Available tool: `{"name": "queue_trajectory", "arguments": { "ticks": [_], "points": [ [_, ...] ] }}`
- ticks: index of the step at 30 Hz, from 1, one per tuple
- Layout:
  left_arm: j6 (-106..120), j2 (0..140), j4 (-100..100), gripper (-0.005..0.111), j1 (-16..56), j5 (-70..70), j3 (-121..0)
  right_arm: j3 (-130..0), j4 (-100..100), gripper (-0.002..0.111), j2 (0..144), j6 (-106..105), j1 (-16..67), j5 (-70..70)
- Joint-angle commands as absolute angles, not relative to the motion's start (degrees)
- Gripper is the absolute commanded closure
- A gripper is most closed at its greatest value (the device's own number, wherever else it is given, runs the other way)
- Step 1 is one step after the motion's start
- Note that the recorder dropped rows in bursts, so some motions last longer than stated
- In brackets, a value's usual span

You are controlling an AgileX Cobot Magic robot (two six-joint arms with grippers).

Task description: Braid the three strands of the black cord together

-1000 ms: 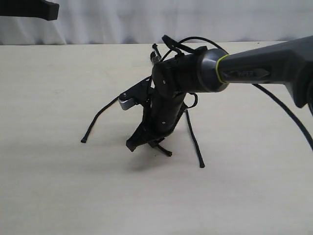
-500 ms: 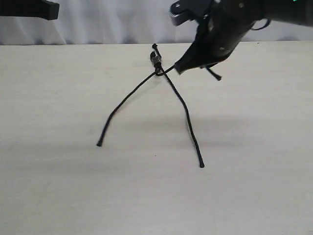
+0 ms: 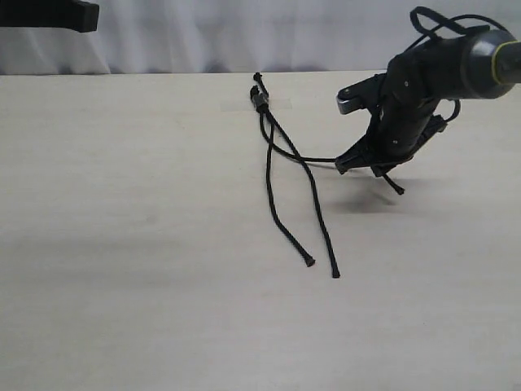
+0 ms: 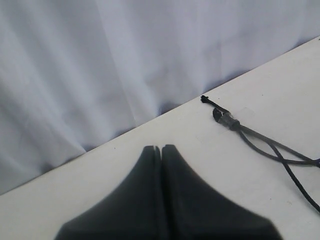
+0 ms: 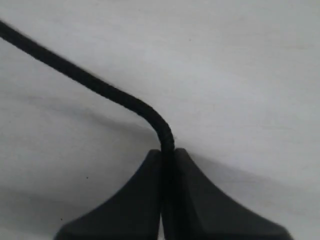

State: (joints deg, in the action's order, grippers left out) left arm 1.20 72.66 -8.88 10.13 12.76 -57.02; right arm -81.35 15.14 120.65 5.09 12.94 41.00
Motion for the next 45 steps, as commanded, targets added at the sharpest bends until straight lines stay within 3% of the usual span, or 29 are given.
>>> {"name": "queue_trajectory", "arguments": {
  "ticks": [1, 22, 25, 29, 32, 37, 45],
  "points": [
    [0.59, 72.50, -8.23, 0.107, 10.08, 11.62, -56.80, -81.19, 18.06, 0.104, 121.22, 5.17, 12.64, 40.18],
    [0.59, 72.50, -7.65, 0.107, 10.08, 11.50, -56.80, -81.19, 13.81, 0.101, 121.22, 9.95, 7.20, 38.19],
    [0.59, 72.50, -6.84, 0.107, 10.08, 11.50, -56.80, -81.19, 14.19, 0.085, 121.22, 9.95, 7.47, 38.19],
    [0.59, 72.50, -6.60, 0.107, 10.08, 11.50, -56.80, -81.19, 14.19, 0.054, 121.22, 9.95, 7.47, 37.57],
    [0.59, 72.50, -6.60, 0.107, 10.08, 11.50, -56.80, -81.19, 14.19, 0.043, 120.79, 9.83, 7.47, 37.57],
    [0.59, 72.50, -6.43, 0.107, 10.08, 11.60, -56.80, -81.19, 13.75, 0.049, 116.62, 9.24, 7.69, 38.13],
    [0.59, 72.50, -6.43, 0.107, 10.08, 11.60, -56.80, -78.21, 9.38, 0.095, 111.33, 2.01, 14.66, 38.90]
  ]
}}
